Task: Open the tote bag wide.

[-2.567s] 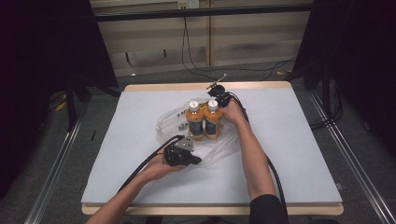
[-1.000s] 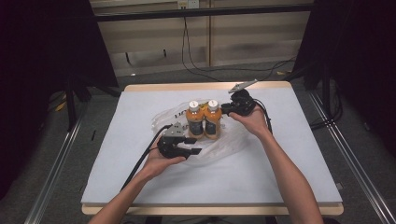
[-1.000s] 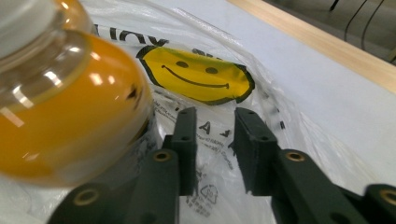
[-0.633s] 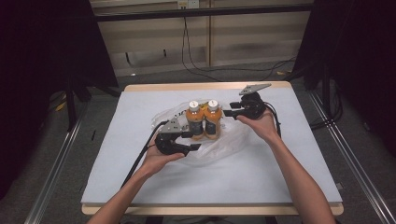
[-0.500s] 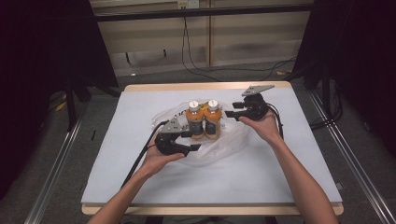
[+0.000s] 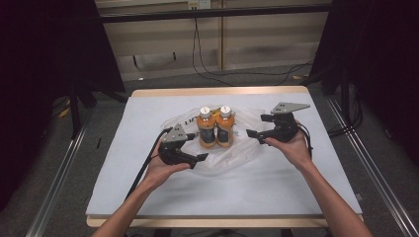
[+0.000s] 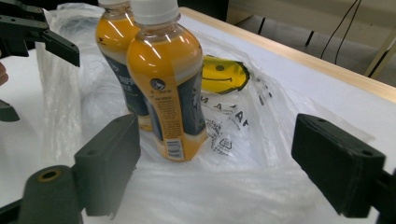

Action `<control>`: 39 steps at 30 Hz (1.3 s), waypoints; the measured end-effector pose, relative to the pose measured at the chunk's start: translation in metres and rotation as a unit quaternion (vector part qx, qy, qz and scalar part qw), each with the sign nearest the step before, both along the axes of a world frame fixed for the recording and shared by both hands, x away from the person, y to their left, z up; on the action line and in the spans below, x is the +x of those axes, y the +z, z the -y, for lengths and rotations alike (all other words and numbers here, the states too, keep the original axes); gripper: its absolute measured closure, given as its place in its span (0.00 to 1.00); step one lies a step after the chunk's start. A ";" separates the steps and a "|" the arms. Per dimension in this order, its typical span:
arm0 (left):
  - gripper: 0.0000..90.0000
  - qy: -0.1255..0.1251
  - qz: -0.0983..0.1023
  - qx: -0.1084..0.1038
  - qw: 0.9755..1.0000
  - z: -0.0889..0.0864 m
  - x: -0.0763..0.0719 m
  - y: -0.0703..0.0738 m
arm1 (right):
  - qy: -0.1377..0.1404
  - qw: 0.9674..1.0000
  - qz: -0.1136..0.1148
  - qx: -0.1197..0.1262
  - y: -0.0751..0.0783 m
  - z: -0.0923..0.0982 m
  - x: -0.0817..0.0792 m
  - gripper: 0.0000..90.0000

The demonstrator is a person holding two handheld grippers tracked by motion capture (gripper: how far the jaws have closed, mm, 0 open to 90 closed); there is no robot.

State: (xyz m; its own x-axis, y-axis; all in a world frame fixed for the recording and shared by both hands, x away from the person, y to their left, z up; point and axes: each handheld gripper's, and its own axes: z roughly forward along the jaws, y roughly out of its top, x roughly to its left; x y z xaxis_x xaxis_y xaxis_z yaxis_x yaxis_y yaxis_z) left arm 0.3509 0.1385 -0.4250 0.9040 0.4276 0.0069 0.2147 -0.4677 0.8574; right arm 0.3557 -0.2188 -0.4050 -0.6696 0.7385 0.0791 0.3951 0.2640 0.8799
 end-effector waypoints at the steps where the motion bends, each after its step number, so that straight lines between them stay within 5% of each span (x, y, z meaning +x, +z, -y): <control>1: 0.15 0.002 -0.002 0.000 1.000 -0.002 -0.002 0.001 | -0.003 1.000 0.002 0.002 0.000 0.002 -0.005 0.15; 7: 0.12 0.004 -0.001 0.011 1.000 -0.019 -0.013 0.006 | -0.020 1.000 0.007 -0.004 -0.006 0.017 -0.030 0.10; 9: 0.11 0.010 -0.003 0.000 1.000 -0.026 -0.017 0.007 | -0.028 0.999 0.012 -0.013 -0.008 0.022 -0.039 0.09; 20: 0.05 0.068 0.000 0.011 0.998 -0.070 -0.037 0.006 | -0.046 0.999 0.022 -0.007 -0.004 0.046 -0.087 0.07; 30: 0.04 0.095 -0.014 0.001 0.995 -0.101 -0.056 -0.009 | -0.079 0.997 0.009 -0.008 -0.021 0.063 -0.121 0.05; 39: 0.03 0.139 -0.027 -0.005 0.990 -0.125 -0.074 -0.024 | -0.108 0.994 -0.010 0.001 -0.041 0.078 -0.145 0.05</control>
